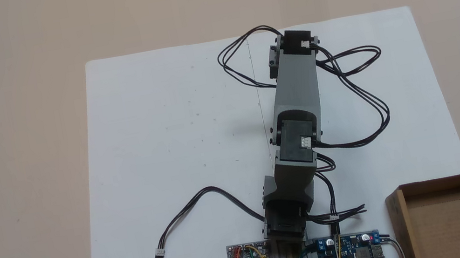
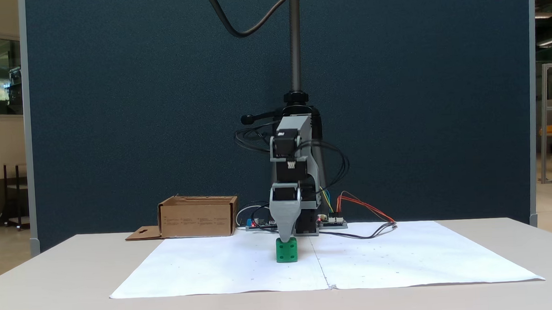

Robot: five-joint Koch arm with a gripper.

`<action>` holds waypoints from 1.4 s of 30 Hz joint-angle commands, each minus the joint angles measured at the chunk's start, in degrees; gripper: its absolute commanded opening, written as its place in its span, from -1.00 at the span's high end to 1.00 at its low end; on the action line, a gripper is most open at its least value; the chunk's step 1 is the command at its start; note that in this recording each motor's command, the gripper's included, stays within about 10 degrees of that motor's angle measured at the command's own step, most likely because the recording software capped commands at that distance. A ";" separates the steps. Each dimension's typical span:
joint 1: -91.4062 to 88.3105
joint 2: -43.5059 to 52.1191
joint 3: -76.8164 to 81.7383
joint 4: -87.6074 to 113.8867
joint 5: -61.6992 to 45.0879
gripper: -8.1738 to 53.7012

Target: Grasp a green dice and put it in the bin.

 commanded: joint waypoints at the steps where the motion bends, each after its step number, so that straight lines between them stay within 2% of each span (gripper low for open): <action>1: 0.53 1.23 0.79 -3.87 -4.48 -0.66; 34: 0.97 -2.11 3.43 -14.59 -9.05 -0.60; 39: 1.05 -2.37 3.60 -14.94 -9.05 -0.51; 42: 1.41 -2.37 3.96 -16.35 -9.05 -0.31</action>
